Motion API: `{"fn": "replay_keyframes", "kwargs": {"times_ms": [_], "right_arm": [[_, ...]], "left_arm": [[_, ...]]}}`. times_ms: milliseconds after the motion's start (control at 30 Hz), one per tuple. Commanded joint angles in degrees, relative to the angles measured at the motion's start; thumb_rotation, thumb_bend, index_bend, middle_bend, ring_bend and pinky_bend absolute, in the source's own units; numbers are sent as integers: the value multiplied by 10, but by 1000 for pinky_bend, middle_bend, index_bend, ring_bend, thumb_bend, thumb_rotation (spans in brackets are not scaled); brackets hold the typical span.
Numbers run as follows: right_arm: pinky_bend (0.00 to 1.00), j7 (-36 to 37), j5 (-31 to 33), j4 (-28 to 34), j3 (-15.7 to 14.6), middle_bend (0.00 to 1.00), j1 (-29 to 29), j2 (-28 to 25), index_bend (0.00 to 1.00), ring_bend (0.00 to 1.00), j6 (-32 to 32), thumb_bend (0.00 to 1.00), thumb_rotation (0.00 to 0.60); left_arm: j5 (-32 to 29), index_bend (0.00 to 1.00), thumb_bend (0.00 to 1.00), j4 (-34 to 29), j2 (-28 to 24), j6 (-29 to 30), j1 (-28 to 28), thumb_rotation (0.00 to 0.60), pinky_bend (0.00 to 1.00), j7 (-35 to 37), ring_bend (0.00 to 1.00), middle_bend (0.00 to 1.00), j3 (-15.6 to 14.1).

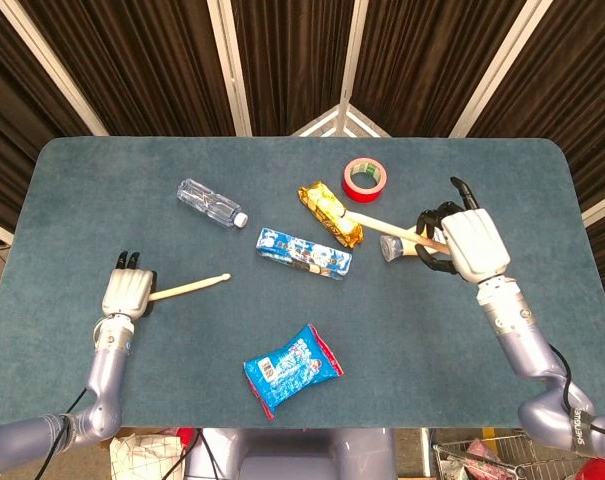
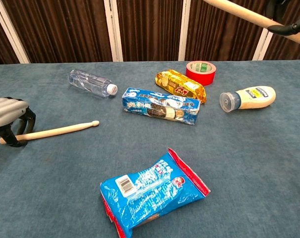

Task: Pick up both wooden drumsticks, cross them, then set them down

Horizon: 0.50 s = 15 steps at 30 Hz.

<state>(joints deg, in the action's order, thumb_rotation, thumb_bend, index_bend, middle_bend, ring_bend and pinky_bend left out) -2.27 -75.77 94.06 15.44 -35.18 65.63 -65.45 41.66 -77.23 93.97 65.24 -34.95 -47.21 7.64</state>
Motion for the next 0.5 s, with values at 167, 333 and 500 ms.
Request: {"fn": "replay_keyframes", "kwargs": {"times_ms": [167, 333, 500], "right_arm": [[0, -1, 3, -1, 0, 622, 1, -2, 725, 418, 0, 444, 600], [0, -4, 6, -2, 0, 622, 0, 0, 725, 418, 1, 444, 600], [0, -6, 6, -3, 1, 644, 0, 2, 754, 435, -3, 445, 600]], "left_arm": [[-1, 590, 471, 16, 15, 24, -4, 600, 0, -32, 108, 606, -5], [9, 620, 489, 27, 26, 49, -4, 600, 0, -46, 134, 645, -5], [17, 628, 494, 39, 33, 64, 0, 600, 0, -51, 146, 656, -4]]}}
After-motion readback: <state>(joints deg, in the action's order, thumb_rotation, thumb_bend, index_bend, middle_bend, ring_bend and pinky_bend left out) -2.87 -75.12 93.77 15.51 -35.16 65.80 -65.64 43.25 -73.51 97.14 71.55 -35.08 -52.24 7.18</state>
